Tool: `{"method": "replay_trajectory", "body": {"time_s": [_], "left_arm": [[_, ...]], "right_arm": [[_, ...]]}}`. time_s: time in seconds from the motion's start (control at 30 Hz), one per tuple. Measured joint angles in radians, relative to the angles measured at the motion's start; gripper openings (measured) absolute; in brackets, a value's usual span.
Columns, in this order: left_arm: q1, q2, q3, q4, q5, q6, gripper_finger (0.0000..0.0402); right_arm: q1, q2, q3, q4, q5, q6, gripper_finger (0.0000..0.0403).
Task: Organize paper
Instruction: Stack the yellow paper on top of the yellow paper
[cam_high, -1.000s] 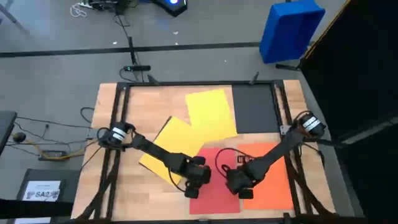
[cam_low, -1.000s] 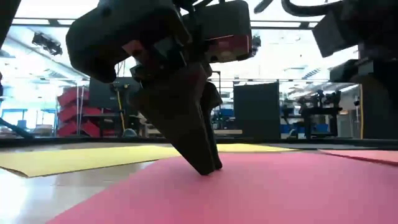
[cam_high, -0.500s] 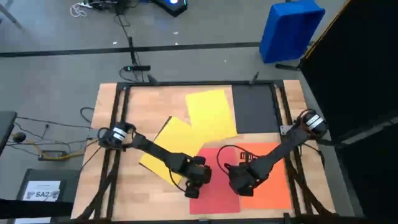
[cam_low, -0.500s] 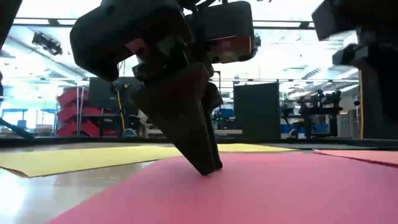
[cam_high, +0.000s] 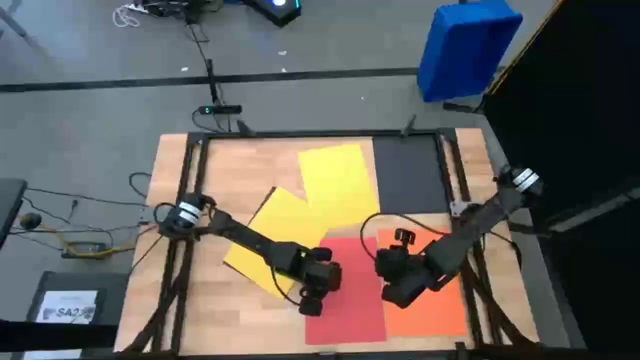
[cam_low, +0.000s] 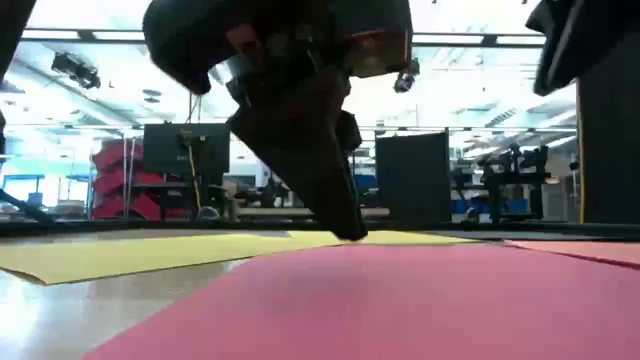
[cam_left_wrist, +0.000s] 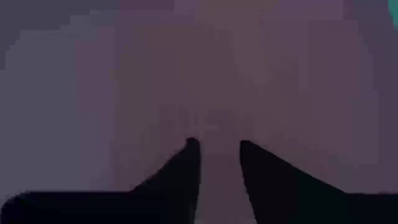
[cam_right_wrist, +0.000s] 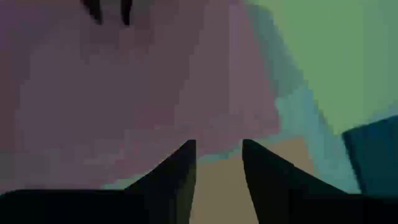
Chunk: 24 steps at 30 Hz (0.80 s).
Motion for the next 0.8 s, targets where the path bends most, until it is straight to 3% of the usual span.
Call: {"method": "replay_trajectory", "body": {"time_s": [0.1,0.3,0.43,0.6,0.8], "left_arm": [[0.004,-0.053,0.001,-0.040,-0.013,0.057,0.0097],[0.023,-0.303,-0.035,-0.208,-0.246,0.097,0.0097],[0.039,-0.500,-0.250,-0.129,-0.284,0.042,0.0097],[0.096,-0.719,-0.598,0.031,-0.301,-0.118,0.0097],[0.197,-0.811,-0.851,0.066,-0.310,-0.301,0.0097]], "right_arm": [[-0.009,0.010,-0.001,0.028,0.029,-0.013,0.0105],[-0.074,0.011,-0.040,0.215,0.028,-0.127,0.0105],[-0.172,0.011,-0.054,0.371,-0.006,-0.239,0.0105],[-0.353,0.011,-0.110,0.578,-0.145,-0.402,0.0105],[-0.607,0.036,-0.184,0.628,-0.301,-0.379,0.0105]]}}
